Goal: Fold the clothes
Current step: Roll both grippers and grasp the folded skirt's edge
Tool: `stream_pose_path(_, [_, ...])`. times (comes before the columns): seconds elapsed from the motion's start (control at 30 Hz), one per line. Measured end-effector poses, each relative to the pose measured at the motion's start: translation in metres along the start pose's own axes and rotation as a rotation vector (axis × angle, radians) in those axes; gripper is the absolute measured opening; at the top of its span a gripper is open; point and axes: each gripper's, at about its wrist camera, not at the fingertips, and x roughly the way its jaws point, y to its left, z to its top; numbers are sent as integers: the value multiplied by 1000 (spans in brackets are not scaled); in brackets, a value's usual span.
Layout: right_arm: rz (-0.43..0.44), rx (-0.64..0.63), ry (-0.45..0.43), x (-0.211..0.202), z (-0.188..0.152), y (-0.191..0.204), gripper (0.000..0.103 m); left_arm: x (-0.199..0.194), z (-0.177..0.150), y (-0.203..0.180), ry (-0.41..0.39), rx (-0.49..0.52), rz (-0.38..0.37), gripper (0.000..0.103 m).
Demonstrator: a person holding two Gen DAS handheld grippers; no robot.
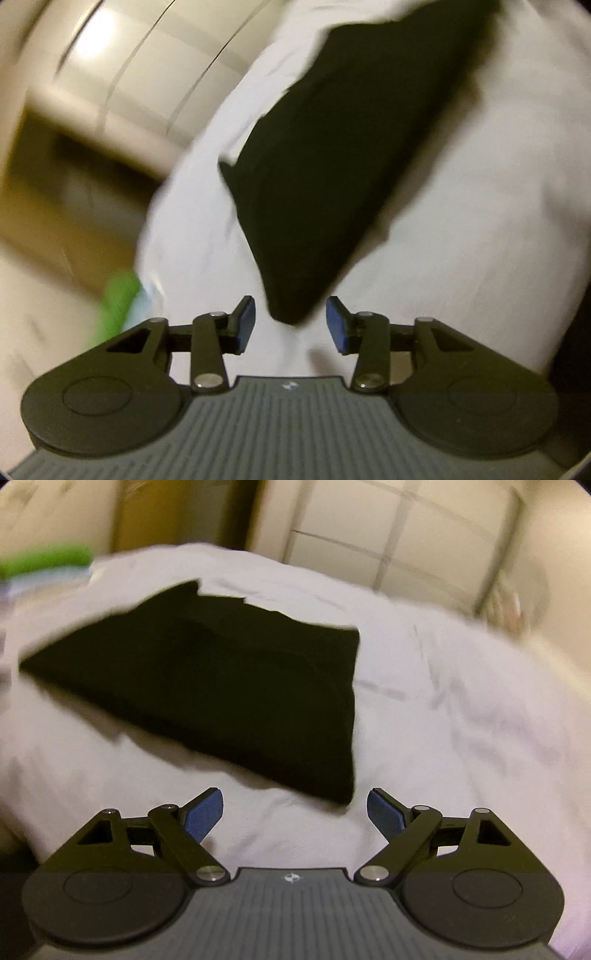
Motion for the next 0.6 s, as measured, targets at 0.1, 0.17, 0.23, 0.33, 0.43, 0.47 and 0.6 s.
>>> stream_pose_path(0.1, [-73,-288,-65,13,-13,21,87,11,-13,-24,-70,233,56,45])
stream_pose_path(0.17, [-102,-480,-88,24,-24,34,87,19,-18,-32,-112,332,72,45])
stream_pose_path(0.23, [-125,-624,-106,35,-33,42,86,28,-21,-36,-143,400,90,45])
stream_pose_path(0.33, [-136,-709,-141,49,-36,42,85,46,-23,-35,-172,464,112,45])
stream_pose_path(0.43, [-143,-758,-179,59,-36,37,84,60,-26,-31,-195,495,112,40])
stream_pose_path(0.47, [-145,-775,-192,63,-36,35,80,63,-27,-31,-204,507,117,39])
stream_pose_path(0.6, [-176,-857,-197,78,-34,29,57,66,-35,-33,-236,534,113,25])
